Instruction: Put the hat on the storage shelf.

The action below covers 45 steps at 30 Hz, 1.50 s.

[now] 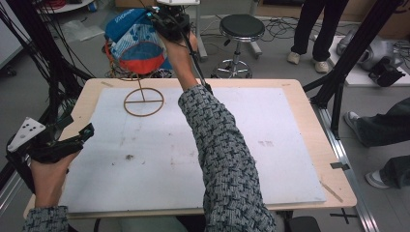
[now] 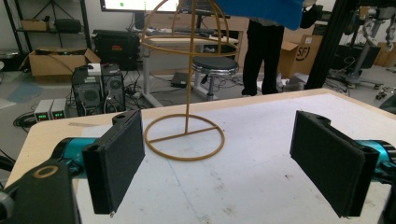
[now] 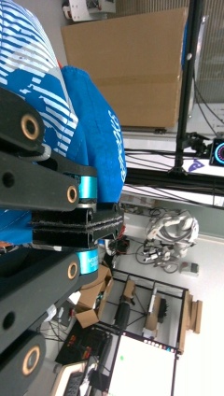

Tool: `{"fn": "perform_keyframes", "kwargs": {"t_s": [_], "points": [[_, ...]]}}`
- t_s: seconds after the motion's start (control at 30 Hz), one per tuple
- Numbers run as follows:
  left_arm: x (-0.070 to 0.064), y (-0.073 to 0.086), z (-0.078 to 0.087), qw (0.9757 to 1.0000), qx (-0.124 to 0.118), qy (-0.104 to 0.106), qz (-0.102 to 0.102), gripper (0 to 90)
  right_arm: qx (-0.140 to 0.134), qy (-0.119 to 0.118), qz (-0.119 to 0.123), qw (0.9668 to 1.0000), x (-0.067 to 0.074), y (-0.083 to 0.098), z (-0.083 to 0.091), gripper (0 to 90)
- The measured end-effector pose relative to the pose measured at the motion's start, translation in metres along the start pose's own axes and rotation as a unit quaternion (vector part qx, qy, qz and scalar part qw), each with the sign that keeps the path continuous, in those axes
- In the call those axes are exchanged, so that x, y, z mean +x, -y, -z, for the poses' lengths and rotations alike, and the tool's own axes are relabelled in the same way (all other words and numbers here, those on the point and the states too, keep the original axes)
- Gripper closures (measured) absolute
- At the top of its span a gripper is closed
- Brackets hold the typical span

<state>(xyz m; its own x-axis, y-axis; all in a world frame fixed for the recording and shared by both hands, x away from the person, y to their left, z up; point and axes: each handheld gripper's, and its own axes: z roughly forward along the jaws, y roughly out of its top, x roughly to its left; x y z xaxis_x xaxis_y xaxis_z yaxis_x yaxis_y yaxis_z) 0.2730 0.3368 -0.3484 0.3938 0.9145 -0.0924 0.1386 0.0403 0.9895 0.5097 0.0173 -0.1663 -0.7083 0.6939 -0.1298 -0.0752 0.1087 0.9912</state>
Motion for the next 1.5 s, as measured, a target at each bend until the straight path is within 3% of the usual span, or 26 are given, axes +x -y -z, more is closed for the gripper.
{"fn": "perform_keyframes", "kwargs": {"t_s": [0.53, 0.8, 1.5], "points": [[0.001, 0.000, 0.001, 1.0000, -0.002, 0.001, 0.002, 18.0, 0.030, 0.000, 0.000, 0.9996, 0.011, 0.018, -0.031, 90.0], [0.001, 0.000, 0.001, 1.0000, -0.002, 0.000, 0.001, 18.0, 0.055, -0.003, 0.020, 0.9983, 0.022, 0.029, -0.047, 90.0], [0.001, 0.000, 0.000, 1.0000, -0.002, 0.002, 0.001, 18.0, 0.092, -0.020, 0.030, 0.9951, 0.039, 0.048, -0.070, 90.0]]}}
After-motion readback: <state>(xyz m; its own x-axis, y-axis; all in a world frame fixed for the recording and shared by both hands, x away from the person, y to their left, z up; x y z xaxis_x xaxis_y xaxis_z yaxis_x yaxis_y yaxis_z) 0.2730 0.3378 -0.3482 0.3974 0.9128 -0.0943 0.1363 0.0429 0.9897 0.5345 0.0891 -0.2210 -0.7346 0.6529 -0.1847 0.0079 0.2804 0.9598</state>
